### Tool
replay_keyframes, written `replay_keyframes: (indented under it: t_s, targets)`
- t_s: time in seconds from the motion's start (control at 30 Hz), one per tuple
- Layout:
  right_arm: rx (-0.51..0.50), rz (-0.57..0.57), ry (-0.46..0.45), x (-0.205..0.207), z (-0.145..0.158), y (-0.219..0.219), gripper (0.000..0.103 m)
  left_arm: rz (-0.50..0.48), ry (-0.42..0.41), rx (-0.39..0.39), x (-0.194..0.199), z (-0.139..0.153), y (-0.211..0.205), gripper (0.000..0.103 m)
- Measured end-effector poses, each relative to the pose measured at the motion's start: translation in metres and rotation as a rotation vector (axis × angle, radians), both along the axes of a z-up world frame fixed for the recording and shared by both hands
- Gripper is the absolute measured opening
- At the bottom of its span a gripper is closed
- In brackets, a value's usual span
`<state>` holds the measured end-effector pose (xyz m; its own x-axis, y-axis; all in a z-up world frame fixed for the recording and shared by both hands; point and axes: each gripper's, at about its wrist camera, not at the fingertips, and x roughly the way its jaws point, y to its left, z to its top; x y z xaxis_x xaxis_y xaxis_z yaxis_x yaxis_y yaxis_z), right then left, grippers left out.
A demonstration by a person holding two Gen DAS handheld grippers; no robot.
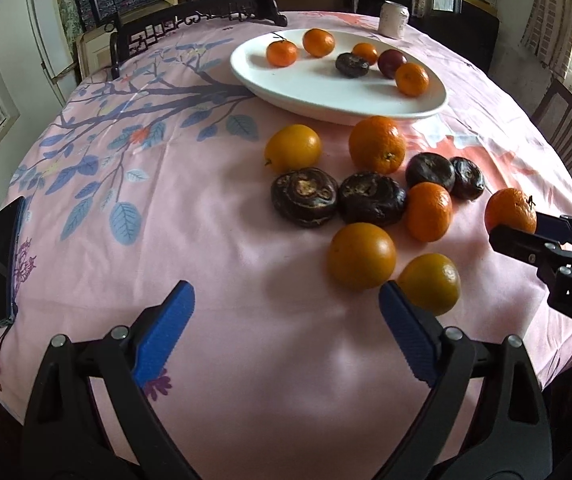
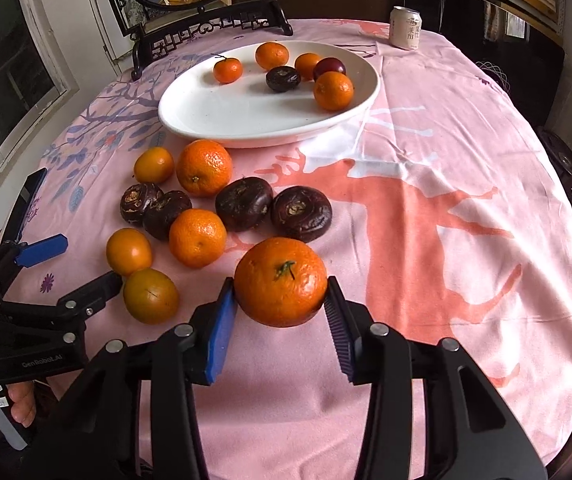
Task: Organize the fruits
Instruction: 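Grasp a stemmed tangerine with the right tool while the left grasps an orange, then carry both fruits over the plate and open both tools to release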
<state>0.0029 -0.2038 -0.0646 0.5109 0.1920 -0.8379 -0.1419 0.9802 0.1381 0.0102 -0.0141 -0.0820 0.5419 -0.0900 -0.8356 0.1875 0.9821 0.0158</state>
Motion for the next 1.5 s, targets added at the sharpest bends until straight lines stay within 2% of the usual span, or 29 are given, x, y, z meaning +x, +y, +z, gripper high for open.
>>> replay_keyframes:
  t_s: [0.03, 0.07, 0.13, 0.17, 0.3, 0.47, 0.73, 0.97, 1.07, 1.2, 1.33, 1.43, 1.5]
  targets:
    - [0.007, -0.003, 0.001, -0.001, 0.0, -0.003, 0.045, -0.016, 0.011, -0.003, 0.0, -0.002, -0.005, 0.086]
    - [0.013, -0.006, 0.002, -0.002, 0.001, -0.005, 0.045, -0.028, 0.027, -0.007, 0.002, -0.006, -0.01, 0.072]
    - [0.02, -0.011, 0.001, -0.004, 0.001, -0.009, 0.045, -0.027, 0.013, -0.007, 0.005, -0.008, -0.018, 0.064]
    - [0.023, -0.012, 0.0, -0.004, 0.001, -0.01, 0.045, -0.035, 0.01, -0.013, 0.008, -0.008, -0.021, 0.053]
    - [0.034, -0.017, 0.001, -0.005, 0.001, -0.013, 0.045, -0.038, -0.001, -0.021, 0.017, -0.007, -0.031, 0.037]
    - [0.039, -0.013, -0.01, -0.006, 0.006, -0.012, 0.045, -0.037, 0.013, -0.072, 0.015, -0.001, -0.026, 0.036]
    - [0.037, 0.019, -0.028, -0.005, 0.014, 0.003, 0.045, -0.009, -0.024, -0.105, 0.008, 0.018, -0.008, 0.036]
    - [0.036, 0.028, -0.022, 0.003, 0.016, 0.009, 0.045, -0.004, -0.032, -0.112, 0.013, 0.028, -0.003, 0.036]
    - [0.034, 0.033, -0.026, 0.011, 0.02, 0.013, 0.045, 0.002, -0.05, -0.105, 0.024, 0.041, -0.001, 0.036]
    - [0.02, 0.057, -0.067, 0.038, 0.038, 0.019, 0.045, -0.002, -0.077, -0.115, 0.063, 0.07, 0.004, 0.036]
    - [0.0, 0.092, -0.084, 0.093, 0.054, 0.031, 0.045, 0.022, -0.081, -0.102, 0.135, 0.094, 0.002, 0.036]
    - [0.035, 0.132, -0.087, 0.143, 0.058, 0.042, 0.045, 0.058, -0.08, -0.079, 0.186, 0.095, -0.003, 0.036]
    - [0.026, 0.145, -0.082, 0.174, 0.055, 0.048, 0.045, 0.075, -0.046, -0.084, 0.212, 0.087, -0.003, 0.036]
